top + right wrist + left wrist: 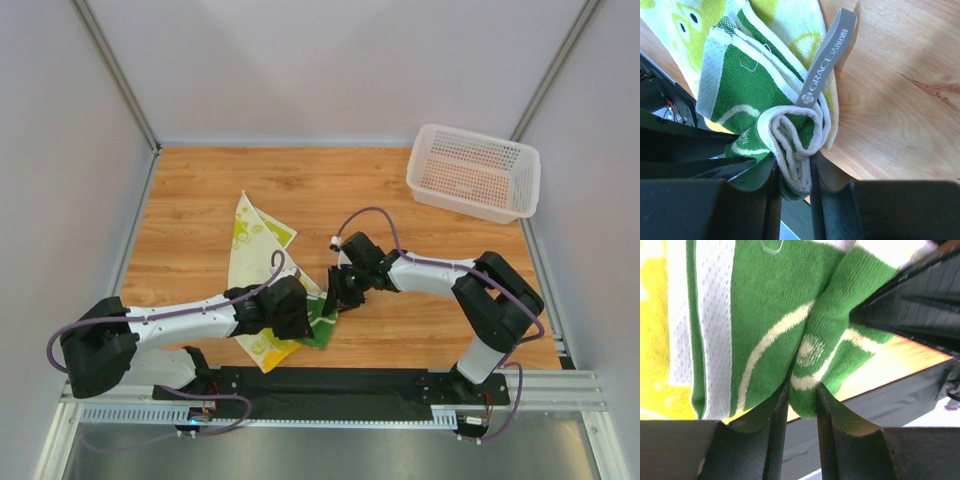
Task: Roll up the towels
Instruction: Roll the towel
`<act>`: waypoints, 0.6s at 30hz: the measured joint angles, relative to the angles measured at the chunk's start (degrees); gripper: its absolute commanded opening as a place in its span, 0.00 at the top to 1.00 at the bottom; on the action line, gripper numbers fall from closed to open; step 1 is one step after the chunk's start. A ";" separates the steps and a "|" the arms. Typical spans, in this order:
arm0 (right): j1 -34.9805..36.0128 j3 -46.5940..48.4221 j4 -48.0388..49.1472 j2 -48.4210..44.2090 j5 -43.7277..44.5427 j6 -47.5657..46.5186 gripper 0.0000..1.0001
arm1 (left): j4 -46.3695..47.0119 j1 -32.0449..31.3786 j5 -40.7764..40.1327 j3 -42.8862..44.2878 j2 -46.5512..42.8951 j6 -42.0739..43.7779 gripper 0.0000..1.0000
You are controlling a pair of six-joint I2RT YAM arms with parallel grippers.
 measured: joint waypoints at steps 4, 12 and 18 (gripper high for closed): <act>0.00 1.42 -2.23 0.26 0.04 -0.26 0.92 | -4.20 -3.21 -4.26 0.96 -1.16 -1.64 0.65; -0.90 3.17 -4.66 0.26 3.34 -1.75 0.92 | -26.18 -9.75 -12.70 6.62 -4.70 -4.44 0.65; -0.66 3.50 -5.79 0.26 3.91 -2.05 0.92 | -31.47 -17.09 -23.52 15.76 -3.98 -0.92 0.62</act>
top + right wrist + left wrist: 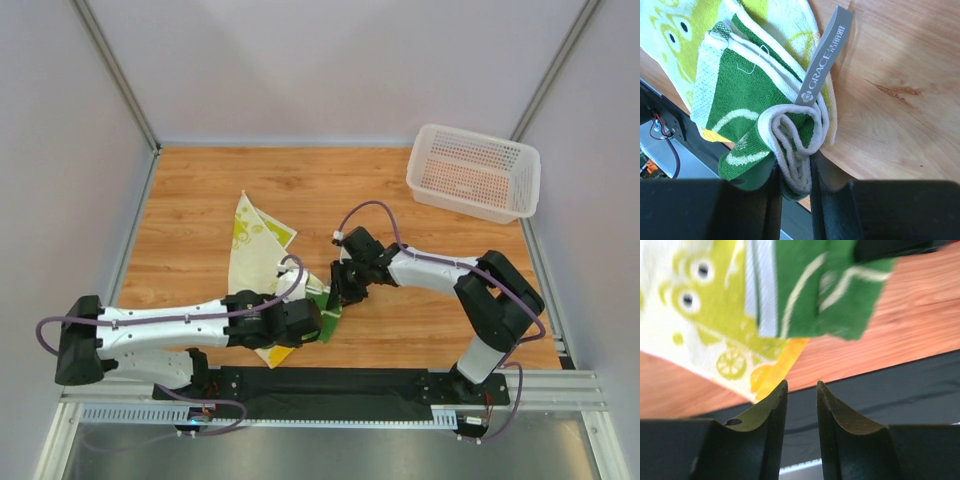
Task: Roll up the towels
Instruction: Roll the towel
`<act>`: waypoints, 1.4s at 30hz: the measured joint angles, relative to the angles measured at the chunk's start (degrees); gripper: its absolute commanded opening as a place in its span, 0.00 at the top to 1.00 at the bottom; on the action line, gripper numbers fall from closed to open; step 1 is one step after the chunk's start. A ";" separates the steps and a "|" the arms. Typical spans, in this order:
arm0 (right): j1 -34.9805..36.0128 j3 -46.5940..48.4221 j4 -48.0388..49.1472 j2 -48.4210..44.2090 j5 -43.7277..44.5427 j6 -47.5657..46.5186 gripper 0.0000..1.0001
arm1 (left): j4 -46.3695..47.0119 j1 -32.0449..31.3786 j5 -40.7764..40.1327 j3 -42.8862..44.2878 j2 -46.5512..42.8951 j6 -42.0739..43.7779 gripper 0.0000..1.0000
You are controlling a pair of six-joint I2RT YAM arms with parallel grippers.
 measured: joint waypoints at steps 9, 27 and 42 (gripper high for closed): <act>1.25 1.33 -2.80 0.02 0.07 -0.44 0.93 | 9.62 -9.31 -13.20 11.78 15.15 14.97 0.47; 1.31 1.77 -3.74 0.02 -0.07 -1.09 0.93 | 19.71 -9.75 -15.63 5.81 25.03 19.30 0.38; 1.73 4.72 -6.49 1.16 -0.46 -1.70 0.93 | 25.81 -9.79 -19.19 0.68 27.67 15.08 0.46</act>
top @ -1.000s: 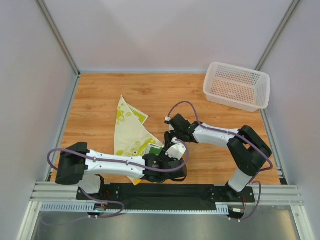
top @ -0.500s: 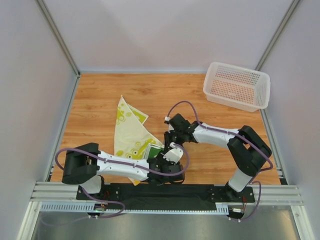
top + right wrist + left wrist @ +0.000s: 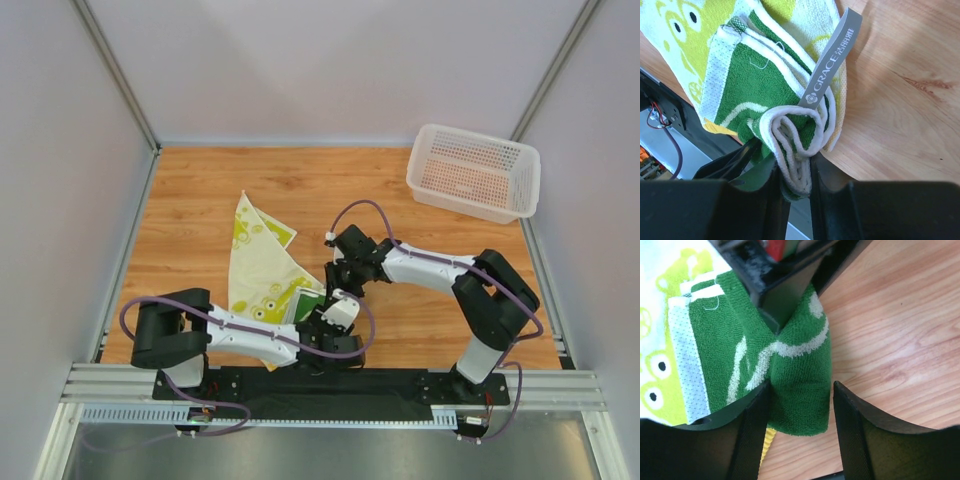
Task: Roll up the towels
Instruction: Roll the towel
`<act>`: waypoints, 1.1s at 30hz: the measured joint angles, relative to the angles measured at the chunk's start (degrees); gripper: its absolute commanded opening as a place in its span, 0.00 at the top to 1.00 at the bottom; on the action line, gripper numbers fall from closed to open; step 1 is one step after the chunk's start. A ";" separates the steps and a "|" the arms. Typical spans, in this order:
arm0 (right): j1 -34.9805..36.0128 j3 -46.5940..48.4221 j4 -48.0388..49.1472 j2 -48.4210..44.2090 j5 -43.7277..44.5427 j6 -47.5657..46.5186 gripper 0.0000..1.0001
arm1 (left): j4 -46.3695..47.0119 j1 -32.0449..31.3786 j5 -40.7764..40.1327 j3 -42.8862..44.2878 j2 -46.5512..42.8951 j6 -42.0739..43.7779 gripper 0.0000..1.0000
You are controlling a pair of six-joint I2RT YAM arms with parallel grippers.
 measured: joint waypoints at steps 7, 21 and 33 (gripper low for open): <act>-0.24 0.52 -0.22 1.33 -0.55 -0.61 0.87 | 1.62 -0.09 -2.27 -3.17 -2.40 -2.27 0.94; -6.45 1.79 -2.38 4.15 -2.84 -1.95 0.41 | -1.57 0.24 6.86 -8.35 -15.52 -4.68 1.00; -12.09 2.78 -4.13 3.15 0.33 -3.26 0.40 | -1.97 5.70 17.70 -19.15 -34.51 -13.38 1.00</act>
